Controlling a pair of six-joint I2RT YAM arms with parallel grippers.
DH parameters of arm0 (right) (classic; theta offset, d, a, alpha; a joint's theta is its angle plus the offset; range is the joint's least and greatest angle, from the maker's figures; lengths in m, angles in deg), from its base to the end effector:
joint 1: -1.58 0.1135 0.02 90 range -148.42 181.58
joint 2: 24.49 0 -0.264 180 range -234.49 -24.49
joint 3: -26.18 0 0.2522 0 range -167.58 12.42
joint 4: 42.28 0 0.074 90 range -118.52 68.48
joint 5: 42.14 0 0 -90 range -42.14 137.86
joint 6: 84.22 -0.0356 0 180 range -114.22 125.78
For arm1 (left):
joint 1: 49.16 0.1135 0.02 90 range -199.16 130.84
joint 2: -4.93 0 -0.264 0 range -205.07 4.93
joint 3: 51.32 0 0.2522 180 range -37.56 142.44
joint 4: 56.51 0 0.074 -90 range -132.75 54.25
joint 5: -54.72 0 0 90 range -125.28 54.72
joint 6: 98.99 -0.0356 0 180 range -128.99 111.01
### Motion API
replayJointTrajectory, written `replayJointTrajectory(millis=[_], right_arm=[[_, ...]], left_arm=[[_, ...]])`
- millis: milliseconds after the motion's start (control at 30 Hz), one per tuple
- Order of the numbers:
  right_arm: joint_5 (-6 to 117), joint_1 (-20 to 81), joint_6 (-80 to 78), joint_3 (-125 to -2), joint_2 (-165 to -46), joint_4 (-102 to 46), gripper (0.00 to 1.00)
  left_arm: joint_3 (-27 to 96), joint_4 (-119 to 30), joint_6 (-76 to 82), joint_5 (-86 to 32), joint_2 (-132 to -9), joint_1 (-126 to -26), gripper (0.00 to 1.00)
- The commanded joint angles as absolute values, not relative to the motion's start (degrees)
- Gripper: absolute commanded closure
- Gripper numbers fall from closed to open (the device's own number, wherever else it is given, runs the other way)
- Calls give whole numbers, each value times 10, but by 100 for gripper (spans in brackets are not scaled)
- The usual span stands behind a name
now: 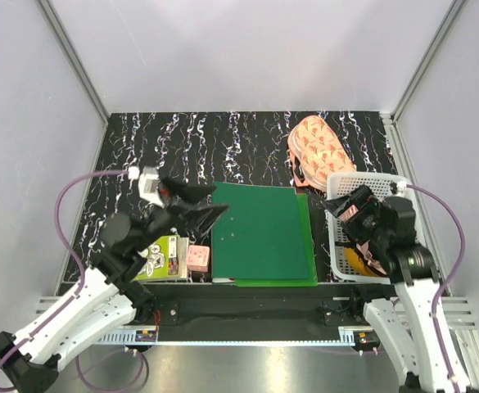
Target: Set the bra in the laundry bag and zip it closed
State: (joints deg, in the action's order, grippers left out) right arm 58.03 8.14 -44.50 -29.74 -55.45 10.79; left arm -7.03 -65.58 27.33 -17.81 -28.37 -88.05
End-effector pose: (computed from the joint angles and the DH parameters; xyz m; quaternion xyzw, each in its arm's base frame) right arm 0.1169 0.0198 0.3044 0.2758 0.8098 0.3106 0.4143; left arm 0.1087 -0.1014 0.3436 0.1371 0.5636 -0.5632 0.5886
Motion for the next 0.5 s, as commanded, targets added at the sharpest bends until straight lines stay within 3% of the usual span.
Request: replayJointTrajectory(millis=[0,100,200,467], right_arm=[[486,79,-378,-380,-697,195,0],[464,79,-354,-452,-796,189,0],[438,79,-313,-517,-884,159,0],[421,78,-173,-677,-1116,61,1]], left_arm=[[84,-343,263,-287,-352,-878,1],[177,-152,317,-382,-382,-877,1],[195,-19,401,-467,-371,-875,1],[170,-65,337,-537,-274,-844,1]])
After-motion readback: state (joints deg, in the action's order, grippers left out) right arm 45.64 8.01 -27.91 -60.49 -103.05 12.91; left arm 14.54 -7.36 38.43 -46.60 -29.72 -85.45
